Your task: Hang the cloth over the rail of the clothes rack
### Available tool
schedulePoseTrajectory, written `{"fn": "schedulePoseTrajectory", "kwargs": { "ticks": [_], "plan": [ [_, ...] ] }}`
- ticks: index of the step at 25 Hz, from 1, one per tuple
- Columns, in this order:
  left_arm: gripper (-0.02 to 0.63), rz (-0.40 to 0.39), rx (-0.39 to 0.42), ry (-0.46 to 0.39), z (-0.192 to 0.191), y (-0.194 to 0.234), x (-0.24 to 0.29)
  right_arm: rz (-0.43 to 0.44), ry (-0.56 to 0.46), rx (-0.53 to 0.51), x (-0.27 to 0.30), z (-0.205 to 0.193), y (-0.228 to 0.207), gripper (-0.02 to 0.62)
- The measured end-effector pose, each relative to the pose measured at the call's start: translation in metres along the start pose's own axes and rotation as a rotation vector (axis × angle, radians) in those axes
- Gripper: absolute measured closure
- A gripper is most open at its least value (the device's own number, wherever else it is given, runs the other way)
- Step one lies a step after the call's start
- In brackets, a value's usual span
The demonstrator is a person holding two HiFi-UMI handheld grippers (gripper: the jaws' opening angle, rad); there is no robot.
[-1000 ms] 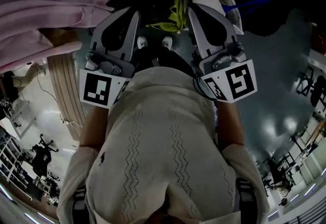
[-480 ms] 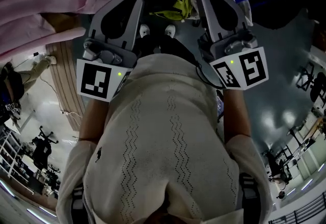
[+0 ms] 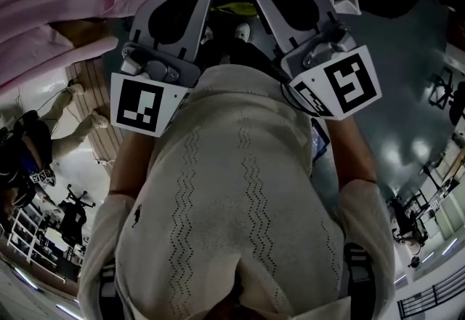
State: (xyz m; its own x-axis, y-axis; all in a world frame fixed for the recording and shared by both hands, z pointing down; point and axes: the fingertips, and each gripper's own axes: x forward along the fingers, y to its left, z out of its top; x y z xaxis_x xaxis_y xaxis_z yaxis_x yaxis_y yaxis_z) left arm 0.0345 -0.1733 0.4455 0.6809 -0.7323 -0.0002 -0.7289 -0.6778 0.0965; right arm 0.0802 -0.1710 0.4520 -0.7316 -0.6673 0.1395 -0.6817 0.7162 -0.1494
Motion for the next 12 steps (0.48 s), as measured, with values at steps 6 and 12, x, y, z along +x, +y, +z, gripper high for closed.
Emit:
{"fn": "schedulePoseTrajectory", "kwargs": {
  "ticks": [6,12],
  "plan": [
    [0.593,-0.014,-0.011,0.015,-0.014,-0.007,-0.001,0.005,0.022,-0.002,-0.005,-0.014,0.002,0.577],
    [0.593,-0.034,0.031,0.015,-0.002,-0.019,0.004,0.009,0.020,0.009,-0.015,-0.003,-0.003,0.577]
  ]
}}
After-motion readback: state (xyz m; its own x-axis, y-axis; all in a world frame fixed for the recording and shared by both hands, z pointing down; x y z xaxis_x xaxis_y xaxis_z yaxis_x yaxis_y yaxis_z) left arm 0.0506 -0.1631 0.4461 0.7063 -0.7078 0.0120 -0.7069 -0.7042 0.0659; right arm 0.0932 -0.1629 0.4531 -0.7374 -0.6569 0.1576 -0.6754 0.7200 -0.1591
